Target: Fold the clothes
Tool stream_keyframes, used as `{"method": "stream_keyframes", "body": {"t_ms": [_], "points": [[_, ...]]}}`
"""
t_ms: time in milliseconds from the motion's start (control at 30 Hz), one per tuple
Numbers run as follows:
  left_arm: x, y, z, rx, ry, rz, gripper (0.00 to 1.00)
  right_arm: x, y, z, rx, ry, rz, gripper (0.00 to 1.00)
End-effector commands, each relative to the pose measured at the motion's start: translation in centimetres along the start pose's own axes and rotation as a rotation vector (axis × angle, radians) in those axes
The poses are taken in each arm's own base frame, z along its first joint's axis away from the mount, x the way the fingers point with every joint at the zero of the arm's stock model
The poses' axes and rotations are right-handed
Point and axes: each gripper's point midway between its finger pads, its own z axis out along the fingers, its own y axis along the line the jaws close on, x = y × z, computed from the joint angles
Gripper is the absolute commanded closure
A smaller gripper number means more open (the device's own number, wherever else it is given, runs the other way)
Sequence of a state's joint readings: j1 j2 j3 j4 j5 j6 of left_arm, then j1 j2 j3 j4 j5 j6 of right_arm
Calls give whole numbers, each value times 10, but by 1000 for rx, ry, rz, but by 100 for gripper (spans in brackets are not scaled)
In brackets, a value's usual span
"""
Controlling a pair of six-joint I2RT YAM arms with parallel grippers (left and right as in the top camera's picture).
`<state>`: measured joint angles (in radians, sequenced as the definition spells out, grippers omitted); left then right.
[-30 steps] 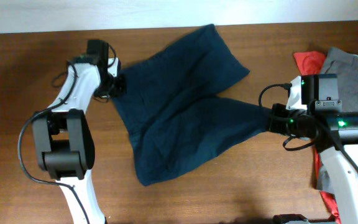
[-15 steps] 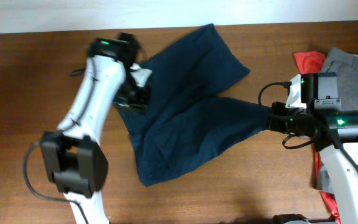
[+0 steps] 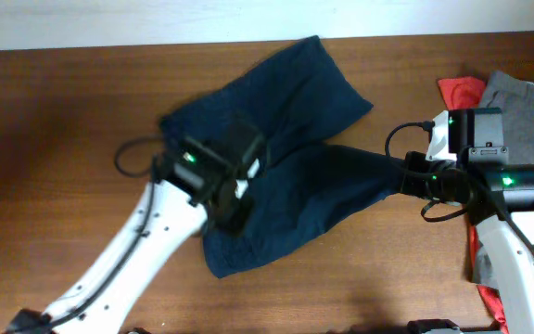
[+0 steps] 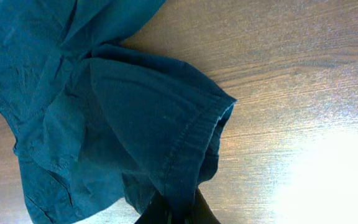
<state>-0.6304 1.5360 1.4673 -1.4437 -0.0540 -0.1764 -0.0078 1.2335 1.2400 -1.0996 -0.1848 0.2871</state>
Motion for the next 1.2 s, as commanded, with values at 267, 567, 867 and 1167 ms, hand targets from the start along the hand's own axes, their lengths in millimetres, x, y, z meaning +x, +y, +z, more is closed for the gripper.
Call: {"method": "stream_keyframes", "body": {"t_ms": [267, 567, 867, 1167], "points": [[56, -7, 91, -52, 203, 145, 39, -5, 0, -4, 3, -18, 0, 96], [60, -23, 121, -98, 232, 307, 37, -5, 0, -3, 3, -17, 0, 96], [61, -34, 161, -180, 312, 429, 32, -5, 0, -4, 3, -16, 0, 96], [62, -29, 178, -217, 357, 456, 57, -5, 0, -4, 3, -16, 1, 96]]}}
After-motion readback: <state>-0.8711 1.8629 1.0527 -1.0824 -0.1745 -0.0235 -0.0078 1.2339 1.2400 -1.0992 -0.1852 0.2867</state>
